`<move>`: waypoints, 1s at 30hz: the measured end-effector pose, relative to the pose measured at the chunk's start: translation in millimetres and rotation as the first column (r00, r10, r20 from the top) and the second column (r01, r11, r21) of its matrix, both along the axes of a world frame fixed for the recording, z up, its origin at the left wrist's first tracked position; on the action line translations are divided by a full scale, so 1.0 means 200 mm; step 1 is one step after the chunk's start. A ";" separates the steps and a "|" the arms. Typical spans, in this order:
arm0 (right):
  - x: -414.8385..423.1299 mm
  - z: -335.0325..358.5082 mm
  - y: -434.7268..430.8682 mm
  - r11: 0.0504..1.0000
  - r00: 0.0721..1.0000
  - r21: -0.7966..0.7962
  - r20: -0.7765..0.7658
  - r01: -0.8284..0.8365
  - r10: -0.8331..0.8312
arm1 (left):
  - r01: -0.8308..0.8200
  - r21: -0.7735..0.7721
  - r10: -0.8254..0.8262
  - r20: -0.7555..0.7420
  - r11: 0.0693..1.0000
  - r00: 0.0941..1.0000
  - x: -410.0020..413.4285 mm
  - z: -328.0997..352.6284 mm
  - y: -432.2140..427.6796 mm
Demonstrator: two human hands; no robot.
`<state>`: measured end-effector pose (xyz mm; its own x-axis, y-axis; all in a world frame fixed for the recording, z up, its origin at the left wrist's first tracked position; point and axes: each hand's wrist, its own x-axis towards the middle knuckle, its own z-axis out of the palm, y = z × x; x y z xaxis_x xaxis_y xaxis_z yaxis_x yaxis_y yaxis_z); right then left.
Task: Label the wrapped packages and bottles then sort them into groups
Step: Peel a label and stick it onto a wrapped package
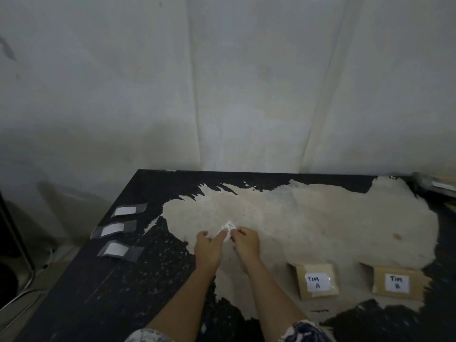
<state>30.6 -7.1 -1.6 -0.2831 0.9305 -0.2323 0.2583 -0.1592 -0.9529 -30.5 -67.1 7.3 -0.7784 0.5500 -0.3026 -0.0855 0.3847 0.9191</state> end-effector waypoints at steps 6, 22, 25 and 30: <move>0.09 -0.02 0.05 0.998 0.997 -0.030 -0.048 0.059 -0.061 | 0.035 -0.018 -0.036 -0.040 0.999 0.999 0.05 -0.04 0.04; 1.10 0.07 0.83 0.984 0.983 -0.100 -0.097 0.145 -0.155 | -0.004 0.156 -0.028 0.199 0.988 0.980 0.83 0.05 0.80; 1.37 0.09 1.01 0.988 0.989 -0.101 -0.078 0.120 -0.128 | -0.023 0.151 -0.011 0.219 0.988 0.976 1.07 0.07 0.98; 1.68 0.13 1.18 0.990 0.992 -0.104 -0.069 0.099 -0.107 | -0.031 0.117 0.004 0.221 0.993 0.975 1.36 0.09 1.15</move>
